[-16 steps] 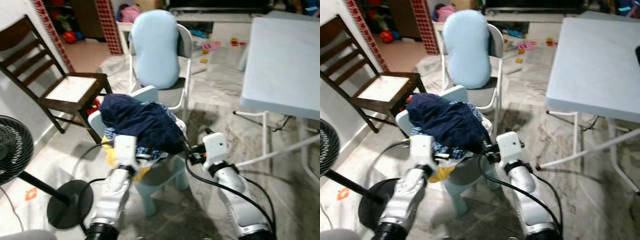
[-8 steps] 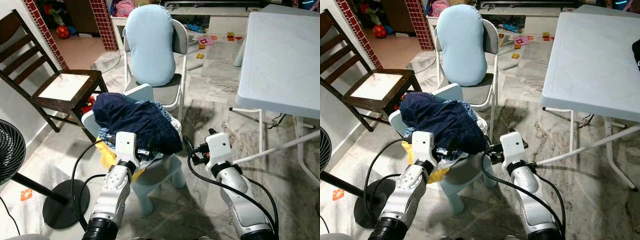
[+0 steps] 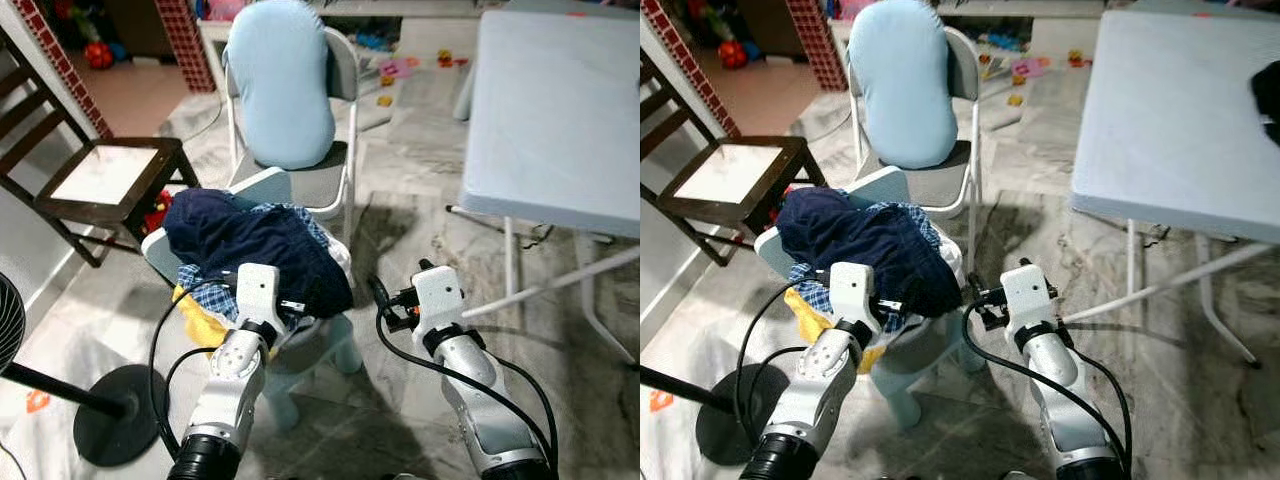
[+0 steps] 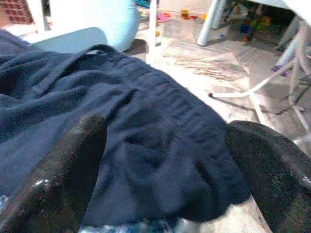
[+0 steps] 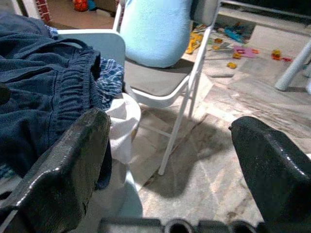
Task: Hang hanger
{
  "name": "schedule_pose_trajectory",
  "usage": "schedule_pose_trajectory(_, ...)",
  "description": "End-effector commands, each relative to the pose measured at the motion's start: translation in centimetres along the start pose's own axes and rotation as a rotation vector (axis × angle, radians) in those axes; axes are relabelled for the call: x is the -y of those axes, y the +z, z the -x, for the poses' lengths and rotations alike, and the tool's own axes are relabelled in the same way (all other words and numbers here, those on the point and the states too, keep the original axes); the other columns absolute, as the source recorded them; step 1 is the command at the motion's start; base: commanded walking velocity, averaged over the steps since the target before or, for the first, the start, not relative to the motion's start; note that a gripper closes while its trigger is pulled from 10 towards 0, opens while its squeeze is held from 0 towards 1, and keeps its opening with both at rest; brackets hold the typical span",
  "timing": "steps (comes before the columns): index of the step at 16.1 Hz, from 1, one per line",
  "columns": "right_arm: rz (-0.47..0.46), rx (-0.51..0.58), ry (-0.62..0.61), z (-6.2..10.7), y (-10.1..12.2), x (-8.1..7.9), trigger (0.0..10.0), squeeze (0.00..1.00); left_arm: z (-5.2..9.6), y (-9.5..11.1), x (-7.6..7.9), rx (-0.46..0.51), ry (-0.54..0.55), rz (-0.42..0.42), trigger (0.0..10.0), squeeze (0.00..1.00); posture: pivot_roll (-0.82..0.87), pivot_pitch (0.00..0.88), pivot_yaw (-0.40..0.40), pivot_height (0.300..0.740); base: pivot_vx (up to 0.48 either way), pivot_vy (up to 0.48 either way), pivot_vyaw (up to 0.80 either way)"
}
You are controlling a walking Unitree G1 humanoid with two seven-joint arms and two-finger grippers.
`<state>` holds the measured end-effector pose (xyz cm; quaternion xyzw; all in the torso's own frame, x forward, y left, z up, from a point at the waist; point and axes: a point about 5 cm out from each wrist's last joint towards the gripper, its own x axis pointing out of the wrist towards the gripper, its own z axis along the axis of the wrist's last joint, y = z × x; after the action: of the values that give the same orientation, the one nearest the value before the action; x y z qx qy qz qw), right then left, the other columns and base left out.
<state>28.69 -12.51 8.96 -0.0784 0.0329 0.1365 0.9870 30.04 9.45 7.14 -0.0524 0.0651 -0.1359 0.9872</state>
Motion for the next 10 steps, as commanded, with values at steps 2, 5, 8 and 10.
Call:
schedule_pose_trajectory(2, 0.000, 0.013, 0.013, -0.02, 0.34, -0.54, 10.0, 0.00, 0.19, -0.41, -0.53, -0.018, 0.020, 0.001, 10.0, 0.00, -0.09, 0.120, 0.084, 0.740, 0.309, -0.358, 0.00)
schedule_pose_trajectory(5, 0.002, 0.012, 0.013, 0.02, 0.32, -0.52, 10.0, 0.00, 0.24, -0.53, -0.44, -0.021, 0.023, 0.014, 10.0, 0.00, -0.09, 0.121, 0.082, 0.740, 0.276, -0.363, 0.00)
schedule_pose_trajectory(8, 0.003, 0.009, 0.014, 0.04, 0.27, -0.52, 10.0, 0.00, 0.26, -0.64, -0.65, -0.028, 0.059, 0.054, 10.0, 0.00, -0.09, 0.124, 0.082, 0.740, 0.099, -0.099, 0.00)
schedule_pose_trajectory(10, 0.003, 0.007, 0.016, 0.03, 0.23, -0.59, 10.0, 0.00, 0.33, -0.87, -0.80, -0.042, 0.061, 0.036, 10.0, 0.00, -0.09, 0.124, 0.082, 0.740, 0.000, 0.000, 0.00)
